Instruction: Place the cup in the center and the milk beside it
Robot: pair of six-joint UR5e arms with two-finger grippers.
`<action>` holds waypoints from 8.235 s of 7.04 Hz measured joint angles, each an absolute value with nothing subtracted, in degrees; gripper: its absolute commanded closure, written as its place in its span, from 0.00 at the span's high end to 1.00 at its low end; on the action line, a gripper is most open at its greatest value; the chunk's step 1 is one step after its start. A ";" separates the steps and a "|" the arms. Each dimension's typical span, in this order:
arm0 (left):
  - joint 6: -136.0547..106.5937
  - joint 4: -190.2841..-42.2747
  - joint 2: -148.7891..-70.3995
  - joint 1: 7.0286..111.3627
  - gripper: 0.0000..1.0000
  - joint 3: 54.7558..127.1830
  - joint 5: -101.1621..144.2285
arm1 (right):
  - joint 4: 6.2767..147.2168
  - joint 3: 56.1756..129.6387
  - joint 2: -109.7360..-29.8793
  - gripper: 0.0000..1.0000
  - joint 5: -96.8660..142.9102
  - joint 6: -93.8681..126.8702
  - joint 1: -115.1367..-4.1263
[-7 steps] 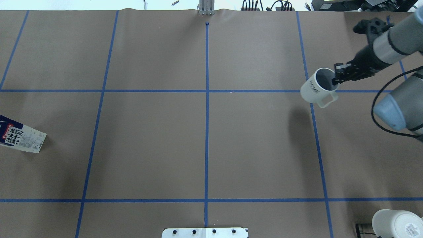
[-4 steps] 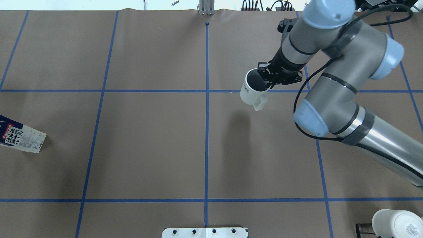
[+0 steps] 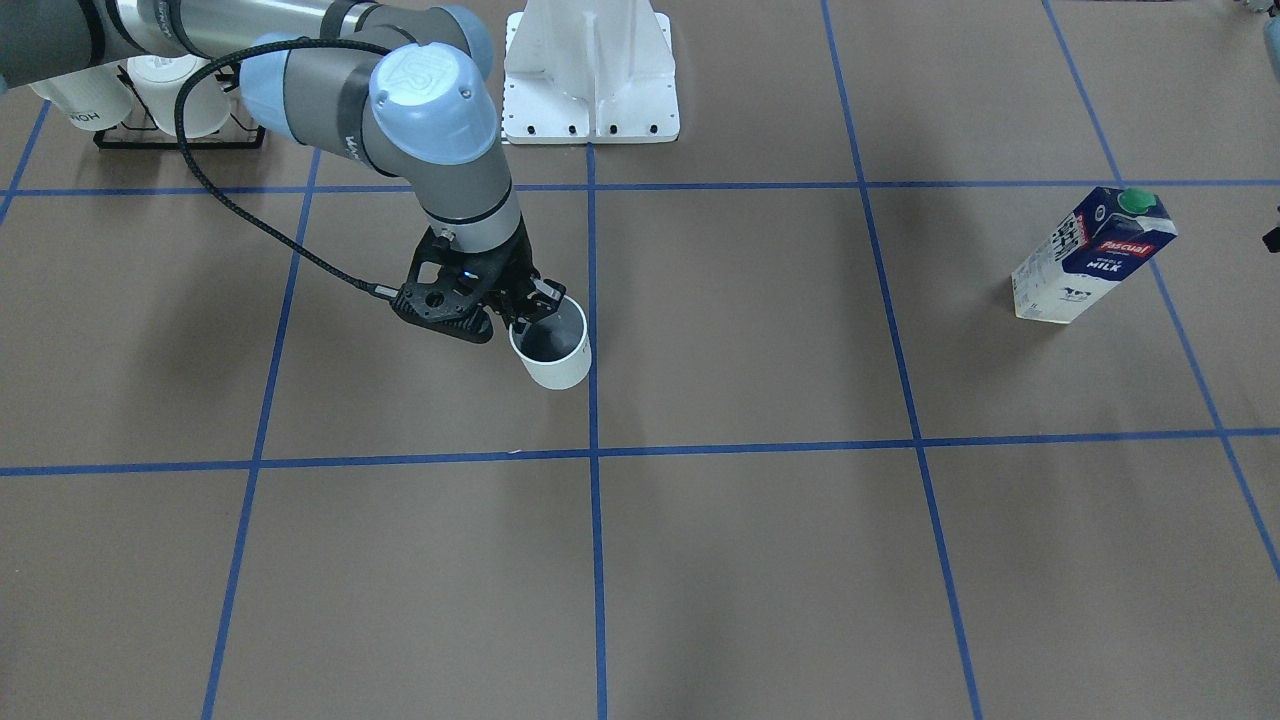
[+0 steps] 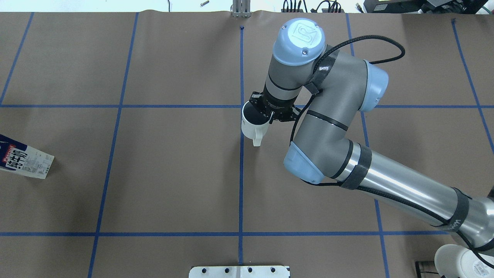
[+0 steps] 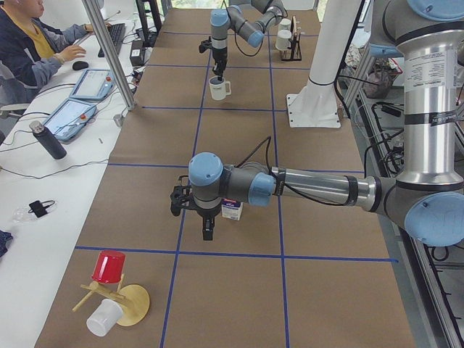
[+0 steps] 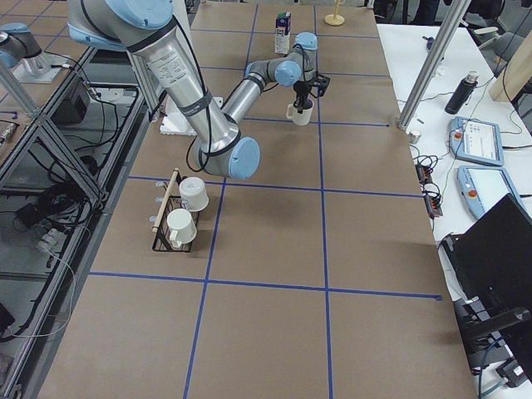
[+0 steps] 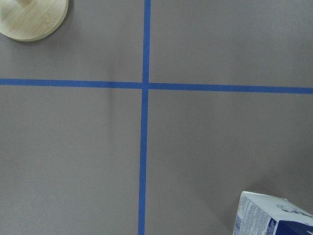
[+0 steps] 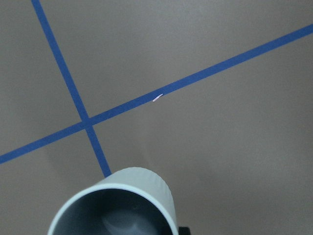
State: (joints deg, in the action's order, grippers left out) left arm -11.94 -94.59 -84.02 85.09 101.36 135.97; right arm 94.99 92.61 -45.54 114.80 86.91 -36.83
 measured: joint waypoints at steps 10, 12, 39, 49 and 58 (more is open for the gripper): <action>-12.12 -94.49 -84.20 85.08 0.98 101.28 136.22 | 90.88 84.38 -41.13 0.15 112.94 95.64 -34.67; -12.13 -94.48 -84.38 85.08 0.98 101.38 136.23 | 90.88 84.38 -41.15 0.99 112.94 95.59 -34.58; -91.28 -99.75 -78.99 69.42 0.98 113.35 132.71 | 91.38 109.34 -68.70 1.00 119.09 70.05 -49.52; -93.68 -102.00 -77.55 67.01 0.91 112.82 132.70 | 91.41 109.42 -68.73 1.00 119.09 70.07 -49.56; -97.00 -96.20 -89.79 67.06 0.22 112.76 136.71 | 91.41 112.78 -75.90 1.00 122.10 62.44 -55.84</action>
